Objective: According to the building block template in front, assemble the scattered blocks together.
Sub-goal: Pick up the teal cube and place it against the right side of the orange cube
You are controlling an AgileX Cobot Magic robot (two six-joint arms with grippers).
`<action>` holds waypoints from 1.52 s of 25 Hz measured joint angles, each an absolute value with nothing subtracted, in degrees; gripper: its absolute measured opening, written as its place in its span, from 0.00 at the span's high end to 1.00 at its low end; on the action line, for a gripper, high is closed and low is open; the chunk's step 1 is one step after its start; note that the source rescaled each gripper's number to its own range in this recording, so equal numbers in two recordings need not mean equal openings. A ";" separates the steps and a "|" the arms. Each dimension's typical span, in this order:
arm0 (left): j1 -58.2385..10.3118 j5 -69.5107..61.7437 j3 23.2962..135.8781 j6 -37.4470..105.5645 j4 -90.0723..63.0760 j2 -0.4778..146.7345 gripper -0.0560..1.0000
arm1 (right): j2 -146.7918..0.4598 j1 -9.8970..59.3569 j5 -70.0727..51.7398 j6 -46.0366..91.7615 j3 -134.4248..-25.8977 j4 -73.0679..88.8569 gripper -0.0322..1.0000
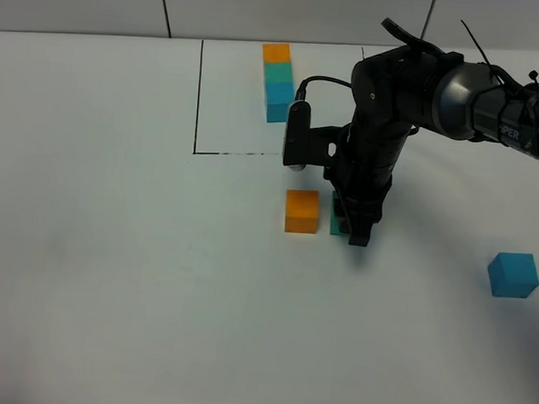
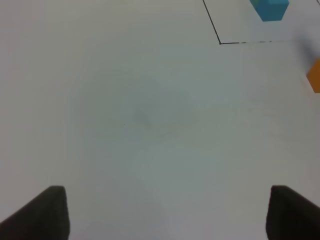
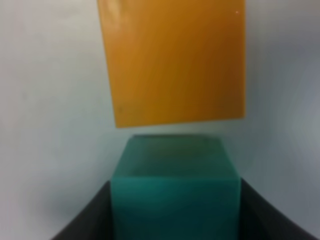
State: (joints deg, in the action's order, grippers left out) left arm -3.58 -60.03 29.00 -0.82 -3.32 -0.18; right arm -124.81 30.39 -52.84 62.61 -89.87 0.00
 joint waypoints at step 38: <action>-3.58 -60.03 29.00 -0.87 -3.32 -0.18 0.25 | -126.18 31.60 -49.35 66.20 -90.03 -0.46 0.95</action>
